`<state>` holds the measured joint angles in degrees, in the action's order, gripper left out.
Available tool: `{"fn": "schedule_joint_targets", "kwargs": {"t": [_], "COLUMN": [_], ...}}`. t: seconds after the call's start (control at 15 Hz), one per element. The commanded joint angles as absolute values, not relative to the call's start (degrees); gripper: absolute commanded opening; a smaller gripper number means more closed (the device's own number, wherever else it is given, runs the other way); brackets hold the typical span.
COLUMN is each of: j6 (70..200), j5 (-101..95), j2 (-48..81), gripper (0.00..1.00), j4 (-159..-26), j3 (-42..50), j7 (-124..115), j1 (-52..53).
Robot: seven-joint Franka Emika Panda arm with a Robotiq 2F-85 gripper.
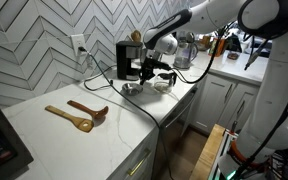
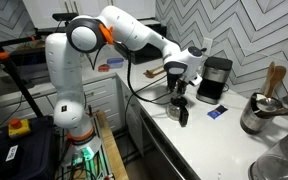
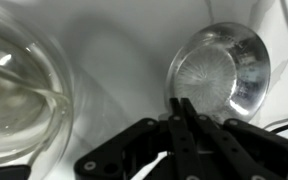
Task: Pick up the silver bowl from the top of the coffee maker and put it on the kitchen counter, open the black lid at the top of the coffee maker
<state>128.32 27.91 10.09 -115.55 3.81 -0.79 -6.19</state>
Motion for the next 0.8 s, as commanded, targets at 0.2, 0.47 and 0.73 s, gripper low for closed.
{"fn": "schedule_joint_targets", "kwargs": {"t": [0.2,0.47,0.73], "j6": [127.6,125.2,124.5], "j5": [28.2,25.0,19.0], "j2": [7.8,4.9,2.2], "gripper": [0.61,0.92,1.0], "j4": [-113.6,-110.0,-105.6], "j3": [3.3,3.5,4.0], "j7": [-1.2,-5.3,-10.4], "j1": [-6.1,-5.4,-5.0]}}
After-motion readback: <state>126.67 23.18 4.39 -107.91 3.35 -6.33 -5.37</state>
